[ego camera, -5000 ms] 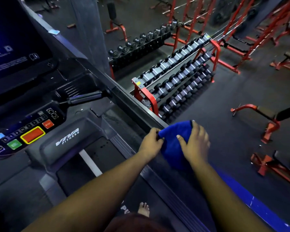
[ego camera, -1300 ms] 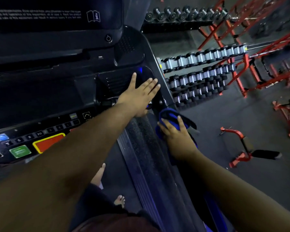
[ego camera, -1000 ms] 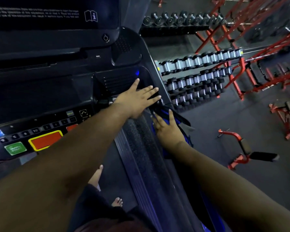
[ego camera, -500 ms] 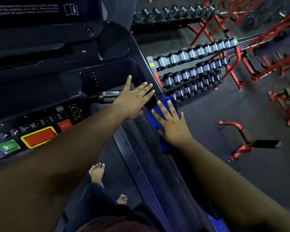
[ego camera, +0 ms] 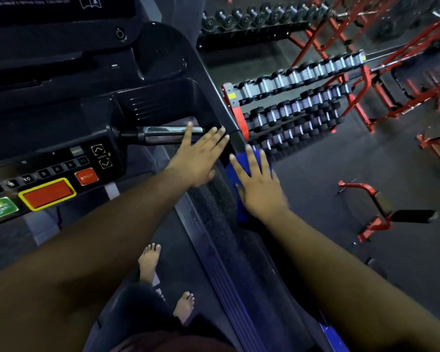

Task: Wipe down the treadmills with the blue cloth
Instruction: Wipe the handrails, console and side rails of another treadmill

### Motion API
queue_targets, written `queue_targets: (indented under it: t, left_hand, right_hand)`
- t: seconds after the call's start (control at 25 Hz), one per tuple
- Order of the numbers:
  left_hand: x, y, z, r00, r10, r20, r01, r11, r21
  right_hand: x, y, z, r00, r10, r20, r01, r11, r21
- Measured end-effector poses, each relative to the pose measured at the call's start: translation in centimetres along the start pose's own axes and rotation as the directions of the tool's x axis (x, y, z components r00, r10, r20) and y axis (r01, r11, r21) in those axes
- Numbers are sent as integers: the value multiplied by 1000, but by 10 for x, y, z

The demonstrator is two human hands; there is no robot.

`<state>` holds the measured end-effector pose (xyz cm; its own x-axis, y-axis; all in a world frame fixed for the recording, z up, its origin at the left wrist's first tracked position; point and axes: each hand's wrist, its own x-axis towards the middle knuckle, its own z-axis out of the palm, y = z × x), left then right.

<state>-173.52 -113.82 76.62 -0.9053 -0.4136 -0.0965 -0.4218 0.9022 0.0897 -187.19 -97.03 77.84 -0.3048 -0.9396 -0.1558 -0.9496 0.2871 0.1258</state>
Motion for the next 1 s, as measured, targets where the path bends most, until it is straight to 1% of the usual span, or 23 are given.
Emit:
queue_targets:
  t: [0.08, 0.12, 0.16, 0.2, 0.28, 0.32, 0.36, 0.44, 0.52, 0.6, 0.64, 0.72, 0.76, 0.8, 0.84, 0.88, 0.92, 1.0]
  left_hand:
    - [-2, -8, 5, 1000, 10, 21, -11, 997, 80]
    - [-2, -10, 7, 999, 26, 22, -29, 993, 113]
    - [-2, -11, 9, 999, 39, 13, -40, 991, 126]
    - [-3, -11, 10, 999, 52, 7, -52, 991, 124]
    - [-4, -9, 12, 997, 81, 11, -82, 993, 84]
    - [-5, -6, 15, 995, 94, 12, -95, 994, 62]
    - [-7, -2, 19, 995, 103, 11, -103, 994, 43]
    - [-10, 6, 22, 994, 106, 14, -106, 994, 12]
    - [-12, 12, 23, 996, 89, 1, -89, 996, -11]
    - [-18, 18, 25, 998, 66, -10, -67, 996, -51]
    - [-23, 22, 26, 998, 58, -3, -58, 995, -75]
    - [-36, 40, 28, 998, 54, 14, -52, 992, -112]
    - [-43, 53, 27, 998, 54, 15, -51, 990, -128]
    - [-51, 70, 25, 999, 52, 14, -49, 988, -145]
    - [-58, 85, 23, 999, 51, 19, -48, 987, -152]
    - [-67, 103, 22, 999, 49, 24, -44, 988, -151]
    - [-76, 121, 22, 999, 42, 30, -37, 988, -150]
    - [-92, 156, 27, 998, 8, 56, 1, 987, -161]
  right_hand:
    - [28, -16, -5, 999, -13, 48, 22, 982, -189]
    - [26, -20, -6, 996, -34, 77, 55, 956, -288]
    - [11, -18, -4, 989, -77, 126, 120, 916, -384]
    - [-11, -13, 0, 970, -132, 203, 211, 870, -445]
    - [-66, 3, 5, 904, -246, 351, 391, 806, -444]
    - [-82, 10, 5, 869, -265, 418, 448, 779, -437]
    - [-81, 13, 4, 844, -252, 474, 474, 763, -440]
    - [-50, 5, 4, 859, -261, 440, 474, 728, -494]
    - [-23, -11, 4, 900, -206, 383, 408, 708, -576]
    - [-28, -13, 10, 910, -191, 369, 389, 707, -591]
    - [-45, -6, 13, 895, -201, 397, 414, 703, -578]
    - [-110, 16, 26, 857, -256, 447, 480, 712, -512]
    - [-150, 30, 32, 849, -293, 439, 494, 734, -466]
    - [-192, 45, 38, 844, -343, 413, 512, 743, -430]
    - [-228, 59, 44, 850, -392, 353, 514, 766, -387]
    - [-254, 69, 46, 874, -398, 278, 476, 814, -332]
    - [-266, 75, 44, 907, -361, 217, 412, 868, -277]
    - [-251, 78, 38, 961, -251, 117, 263, 958, -112]
